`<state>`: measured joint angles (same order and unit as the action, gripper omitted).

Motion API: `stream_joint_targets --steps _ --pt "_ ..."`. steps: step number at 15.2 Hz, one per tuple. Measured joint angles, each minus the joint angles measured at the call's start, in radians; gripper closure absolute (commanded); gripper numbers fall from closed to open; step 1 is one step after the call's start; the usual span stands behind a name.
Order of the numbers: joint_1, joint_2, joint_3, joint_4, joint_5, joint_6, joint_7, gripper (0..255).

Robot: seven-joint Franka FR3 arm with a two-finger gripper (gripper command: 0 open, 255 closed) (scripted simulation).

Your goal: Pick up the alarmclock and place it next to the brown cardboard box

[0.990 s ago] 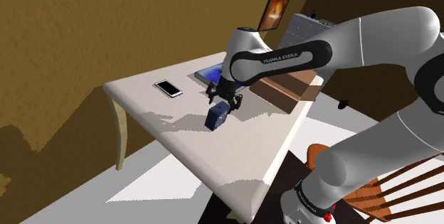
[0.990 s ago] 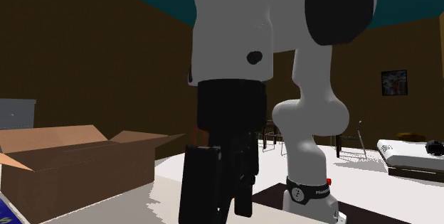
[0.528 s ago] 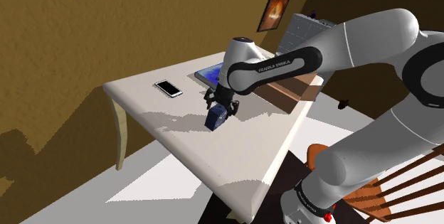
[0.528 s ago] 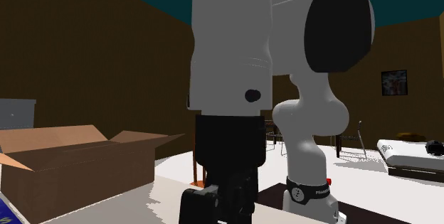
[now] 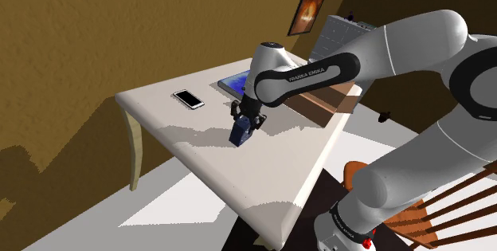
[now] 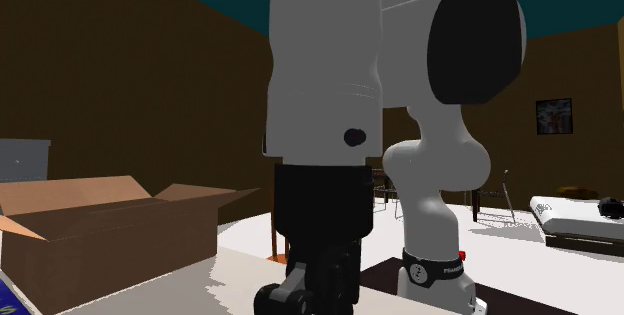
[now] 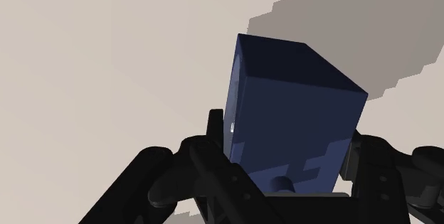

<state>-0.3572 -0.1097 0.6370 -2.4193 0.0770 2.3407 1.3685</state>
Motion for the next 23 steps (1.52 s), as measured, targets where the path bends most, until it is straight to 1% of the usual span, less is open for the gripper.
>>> stream_joint_targets --steps 9,18,23 --pt "0.001 -0.005 -0.001 0.003 0.004 -0.008 -0.002 255" --pt "0.011 -0.092 -0.023 0.052 0.055 -0.132 -0.044 255" --pt "0.013 -0.122 -0.035 0.094 0.067 -0.201 -0.055 255"
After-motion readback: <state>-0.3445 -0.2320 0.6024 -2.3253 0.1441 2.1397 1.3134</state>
